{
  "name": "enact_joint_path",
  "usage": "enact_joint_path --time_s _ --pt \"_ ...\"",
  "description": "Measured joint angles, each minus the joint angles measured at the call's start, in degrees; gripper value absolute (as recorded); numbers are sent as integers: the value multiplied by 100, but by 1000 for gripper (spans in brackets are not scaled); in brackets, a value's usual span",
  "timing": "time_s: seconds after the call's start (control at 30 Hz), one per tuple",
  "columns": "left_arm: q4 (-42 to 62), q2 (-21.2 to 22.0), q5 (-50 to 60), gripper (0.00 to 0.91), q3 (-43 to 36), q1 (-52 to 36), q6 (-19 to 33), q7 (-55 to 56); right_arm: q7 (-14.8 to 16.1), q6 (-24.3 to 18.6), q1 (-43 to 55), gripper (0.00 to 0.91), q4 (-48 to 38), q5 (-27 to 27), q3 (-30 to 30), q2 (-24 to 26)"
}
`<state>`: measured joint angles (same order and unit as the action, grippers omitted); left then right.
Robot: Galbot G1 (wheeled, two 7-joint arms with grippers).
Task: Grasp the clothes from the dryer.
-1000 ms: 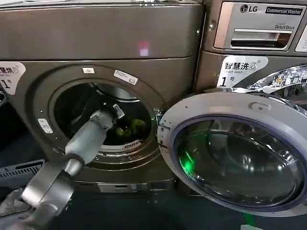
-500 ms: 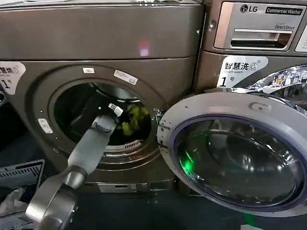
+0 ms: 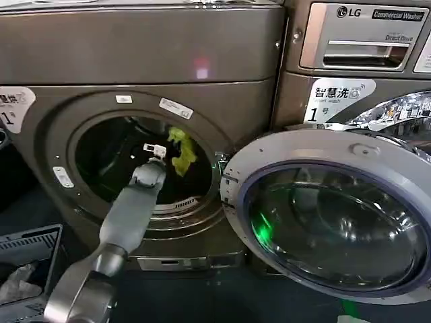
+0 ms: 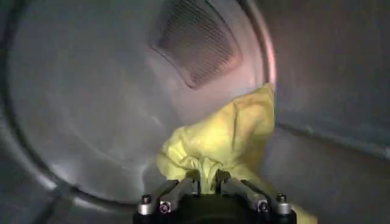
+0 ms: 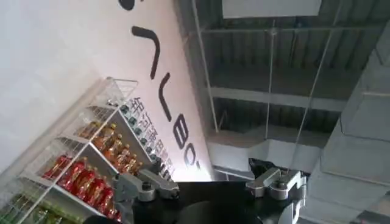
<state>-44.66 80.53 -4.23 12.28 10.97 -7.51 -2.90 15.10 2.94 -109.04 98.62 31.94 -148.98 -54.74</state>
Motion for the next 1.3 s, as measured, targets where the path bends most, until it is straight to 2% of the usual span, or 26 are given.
enact_joint_path --time_s 0.5,1.3 --pt "-1117 132 -431 0 448 950 850 1304 -40 -118 -22 907 -35 8 -8 112" --pt "-1422 385 -511 0 633 1316 1136 1733 -55 -128 -118 907 -103 76 -200 210"
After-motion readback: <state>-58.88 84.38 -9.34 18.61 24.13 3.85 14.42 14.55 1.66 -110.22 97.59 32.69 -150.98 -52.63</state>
